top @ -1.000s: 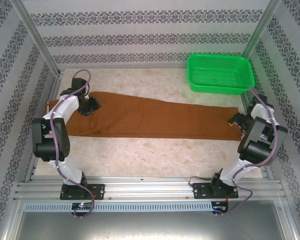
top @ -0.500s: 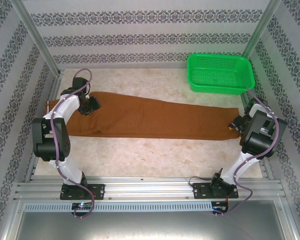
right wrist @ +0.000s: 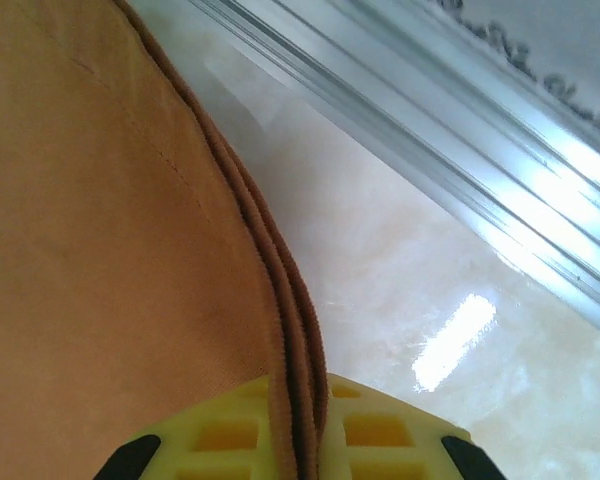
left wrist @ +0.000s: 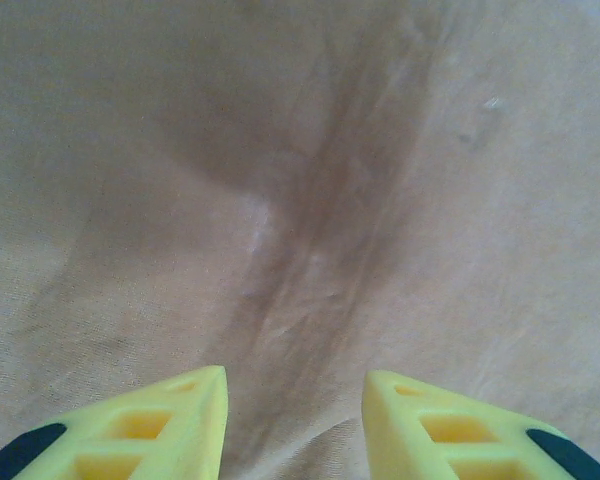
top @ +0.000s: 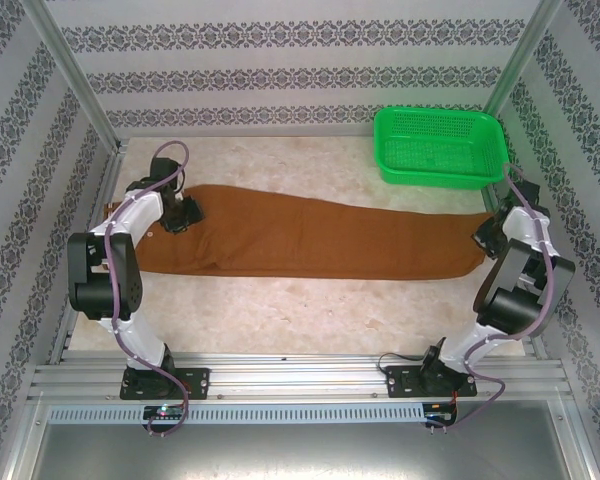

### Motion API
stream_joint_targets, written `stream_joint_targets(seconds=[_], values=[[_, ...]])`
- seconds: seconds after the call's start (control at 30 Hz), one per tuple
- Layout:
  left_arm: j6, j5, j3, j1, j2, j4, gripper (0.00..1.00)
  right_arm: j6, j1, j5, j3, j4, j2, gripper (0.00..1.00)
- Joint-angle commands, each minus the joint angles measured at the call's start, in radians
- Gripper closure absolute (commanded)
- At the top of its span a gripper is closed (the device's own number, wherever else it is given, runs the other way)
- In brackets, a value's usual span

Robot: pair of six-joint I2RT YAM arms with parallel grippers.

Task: Roll up the long pants

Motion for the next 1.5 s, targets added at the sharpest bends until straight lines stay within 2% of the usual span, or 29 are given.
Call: stream_joint_targets(seconds=[0.0, 0.17, 0.27, 0.33, 0.43, 0.53, 0.57, 0.63, 0.67, 0.7, 0.73, 0.9, 1.03, 1.1, 1.23, 1.33, 1.47], values=[[-0.021, 0.008, -0.025, -0.020, 0.010, 0.018, 0.60, 0.026, 0.160, 0.049, 0.031, 0.029, -0.042, 1.00], [-0.015, 0.028, -0.043, -0.019, -0.031, 0.030, 0.59, 0.078, 0.574, 0.053, 0.070, 0.047, -0.101, 1.00], [-0.013, 0.060, -0.055, -0.019, -0.044, 0.048, 0.59, 0.104, 0.822, 0.058, 0.180, 0.019, -0.028, 1.00], [-0.013, 0.070, -0.067, -0.019, -0.050, 0.064, 0.59, 0.109, 0.967, 0.032, 0.294, -0.011, 0.073, 1.00], [-0.011, 0.079, -0.070, -0.019, -0.055, 0.077, 0.59, 0.096, 1.124, -0.022, 0.494, -0.062, 0.255, 1.00], [-0.004, 0.077, -0.060, -0.019, -0.055, 0.076, 0.58, 0.085, 1.217, -0.092, 0.701, -0.101, 0.433, 1.00], [-0.004, 0.072, -0.056, -0.019, -0.055, 0.076, 0.58, 0.087, 1.235, -0.130, 0.764, -0.115, 0.484, 0.97], [-0.003, 0.079, -0.055, -0.018, -0.055, 0.087, 0.57, 0.104, 1.246, -0.210, 0.877, -0.141, 0.571, 0.52], [-0.004, 0.087, -0.055, -0.019, -0.052, 0.096, 0.56, 0.118, 1.239, -0.233, 0.899, -0.142, 0.587, 0.41], [-0.004, 0.108, -0.055, -0.019, -0.048, 0.114, 0.56, 0.126, 1.230, -0.240, 0.895, -0.127, 0.582, 0.18], [-0.003, 0.146, -0.058, -0.021, -0.043, 0.140, 0.55, 0.131, 1.219, -0.233, 0.868, -0.106, 0.555, 0.03], [0.031, 0.270, -0.026, -0.064, 0.006, 0.201, 0.47, 0.170, 1.083, -0.233, 0.573, 0.020, 0.340, 0.02], [0.045, 0.381, 0.034, -0.109, 0.106, 0.243, 0.44, 0.181, 0.977, -0.224, 0.345, 0.077, 0.200, 0.02], [0.042, 0.402, 0.056, -0.129, 0.149, 0.257, 0.44, 0.183, 0.947, -0.225, 0.276, 0.097, 0.161, 0.02], [0.073, 0.358, 0.114, -0.175, 0.190, 0.240, 0.44, 0.179, 0.927, -0.230, 0.222, 0.106, 0.151, 0.02], [0.111, 0.306, 0.212, -0.199, 0.260, 0.135, 0.44, 0.178, 0.928, -0.242, 0.214, 0.119, 0.164, 0.02], [0.136, 0.249, 0.259, -0.215, 0.303, 0.089, 0.45, 0.183, 0.930, -0.265, 0.217, 0.138, 0.189, 0.02]])
